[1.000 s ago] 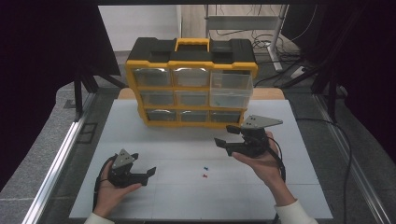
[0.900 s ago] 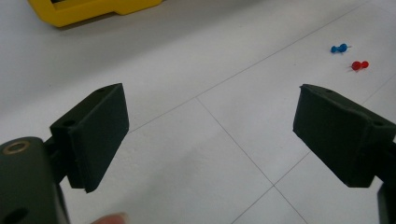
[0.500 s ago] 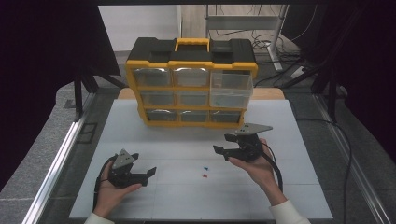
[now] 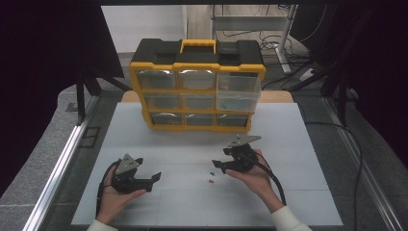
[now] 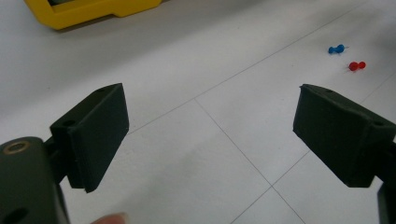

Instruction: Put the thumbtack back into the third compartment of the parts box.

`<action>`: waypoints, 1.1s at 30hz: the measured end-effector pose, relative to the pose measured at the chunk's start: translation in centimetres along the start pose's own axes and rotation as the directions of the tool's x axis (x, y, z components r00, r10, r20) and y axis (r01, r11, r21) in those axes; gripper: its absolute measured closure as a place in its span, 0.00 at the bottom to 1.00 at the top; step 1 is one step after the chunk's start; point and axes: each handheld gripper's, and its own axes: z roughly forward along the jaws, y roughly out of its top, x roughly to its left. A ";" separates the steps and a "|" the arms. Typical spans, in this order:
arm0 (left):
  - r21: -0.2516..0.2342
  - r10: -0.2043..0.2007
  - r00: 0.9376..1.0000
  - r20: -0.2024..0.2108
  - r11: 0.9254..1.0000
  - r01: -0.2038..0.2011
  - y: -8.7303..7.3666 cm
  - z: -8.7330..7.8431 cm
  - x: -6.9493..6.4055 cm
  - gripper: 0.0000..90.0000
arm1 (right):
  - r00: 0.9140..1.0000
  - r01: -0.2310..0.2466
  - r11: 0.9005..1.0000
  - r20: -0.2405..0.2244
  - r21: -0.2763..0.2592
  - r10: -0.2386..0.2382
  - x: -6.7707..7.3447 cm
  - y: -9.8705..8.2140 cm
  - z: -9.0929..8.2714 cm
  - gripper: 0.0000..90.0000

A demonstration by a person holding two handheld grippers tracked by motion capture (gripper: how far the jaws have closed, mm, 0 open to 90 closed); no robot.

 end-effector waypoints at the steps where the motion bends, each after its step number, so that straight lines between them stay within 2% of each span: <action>1: -0.001 -0.001 1.000 0.000 1.000 0.001 0.0 0.0 0.0 0.12 | 1.000 0.000 1.000 -0.002 0.010 0.000 0.0 -0.1 0.3 0.40; 10: 0.000 -0.001 1.000 0.000 1.000 0.001 0.0 0.0 0.0 0.12 | 0.999 0.033 0.997 -0.009 0.070 -0.032 0.7 -0.9 2.2 0.39; 22: 0.001 -0.001 1.000 0.002 1.000 0.001 0.0 0.0 -0.1 0.12 | 0.997 0.070 0.987 0.012 0.146 -0.072 1.3 -1.9 4.2 0.41; 27: 0.001 -0.001 1.000 0.001 1.000 0.001 0.0 0.0 0.0 0.12 | 0.994 0.107 0.979 0.020 0.172 -0.112 1.7 -2.2 4.8 0.47; 29: 0.001 -0.002 1.000 0.000 1.000 0.002 0.0 0.0 0.0 0.12 | 0.990 0.129 0.975 0.034 0.182 -0.138 1.8 -2.2 4.9 0.54; 31: 0.001 -0.001 1.000 0.000 1.000 0.001 0.0 0.0 0.0 0.12 | 0.990 0.132 0.974 0.027 0.185 -0.139 1.9 -2.2 4.8 0.62; 33: 0.000 -0.001 1.000 0.001 1.000 0.001 0.0 0.0 0.0 0.12 | 0.989 0.135 0.972 0.027 0.191 -0.143 1.9 -2.1 4.8 0.65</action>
